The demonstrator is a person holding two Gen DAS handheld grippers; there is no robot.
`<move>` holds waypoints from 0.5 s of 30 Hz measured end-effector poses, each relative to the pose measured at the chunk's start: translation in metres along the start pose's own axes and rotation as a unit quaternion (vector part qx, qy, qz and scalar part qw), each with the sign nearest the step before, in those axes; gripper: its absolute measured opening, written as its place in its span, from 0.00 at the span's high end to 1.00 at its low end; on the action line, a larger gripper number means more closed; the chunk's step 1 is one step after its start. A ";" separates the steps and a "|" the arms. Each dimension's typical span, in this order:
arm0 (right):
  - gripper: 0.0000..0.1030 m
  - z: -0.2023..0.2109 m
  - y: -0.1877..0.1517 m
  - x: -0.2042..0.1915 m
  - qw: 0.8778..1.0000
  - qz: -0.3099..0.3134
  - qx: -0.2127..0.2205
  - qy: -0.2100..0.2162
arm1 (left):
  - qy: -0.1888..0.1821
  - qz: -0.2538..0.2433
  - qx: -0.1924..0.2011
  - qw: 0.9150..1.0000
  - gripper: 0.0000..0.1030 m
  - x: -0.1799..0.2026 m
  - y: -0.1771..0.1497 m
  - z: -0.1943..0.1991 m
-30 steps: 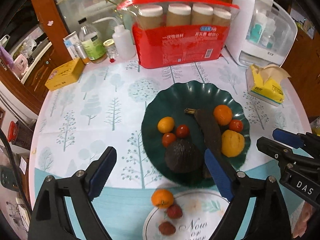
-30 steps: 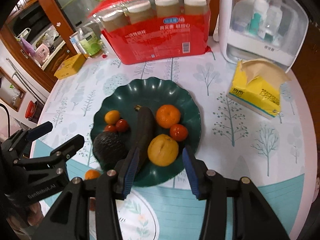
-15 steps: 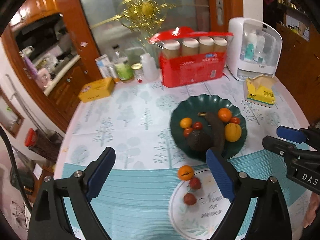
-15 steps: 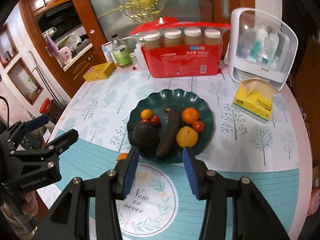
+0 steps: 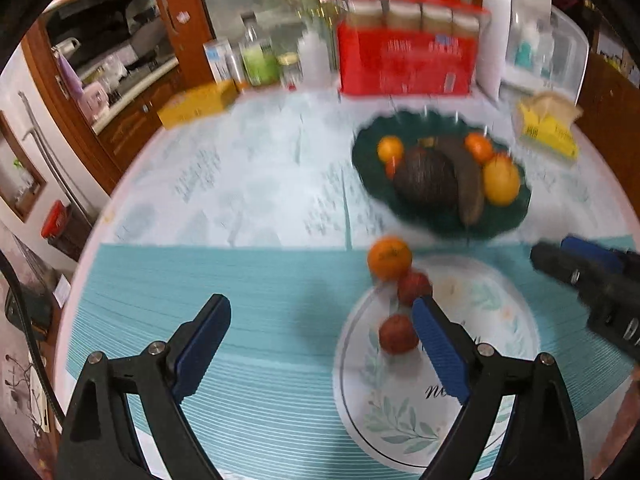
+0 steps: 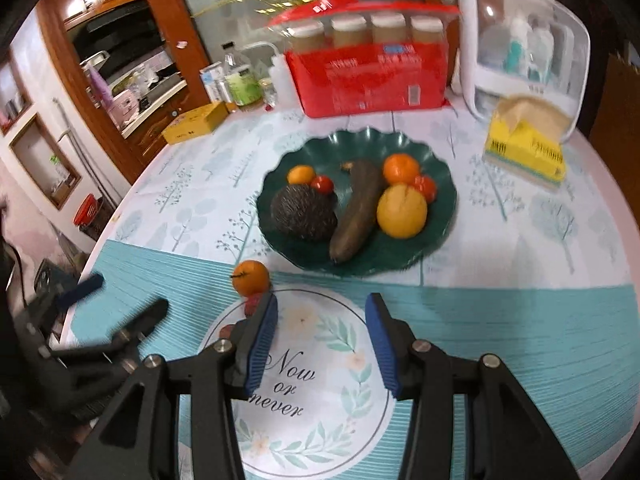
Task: Organize fruits
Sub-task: 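Move both grippers back to the lychees on the white plate, then grasp a brown lychee with the right gripper while the left gripper grasps another lychee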
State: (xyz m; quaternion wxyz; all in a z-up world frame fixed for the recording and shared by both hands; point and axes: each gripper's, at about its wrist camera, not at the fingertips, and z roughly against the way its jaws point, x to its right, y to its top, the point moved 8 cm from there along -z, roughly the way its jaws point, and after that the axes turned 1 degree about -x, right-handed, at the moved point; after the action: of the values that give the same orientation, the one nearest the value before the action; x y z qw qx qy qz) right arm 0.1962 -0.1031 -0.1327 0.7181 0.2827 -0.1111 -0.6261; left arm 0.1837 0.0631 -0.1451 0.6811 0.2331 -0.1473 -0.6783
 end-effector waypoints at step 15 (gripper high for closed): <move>0.55 -0.064 -0.014 -0.005 0.998 0.000 -0.057 0.026 | -0.068 0.026 -0.018 0.997 0.26 0.026 -0.023 -0.054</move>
State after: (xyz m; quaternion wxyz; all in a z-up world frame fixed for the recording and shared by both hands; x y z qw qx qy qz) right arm 0.2164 -0.0819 -0.1910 0.7359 0.2579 -0.0567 -0.6234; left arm 0.1931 0.0447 -0.2060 0.6913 0.1705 -0.1868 -0.6769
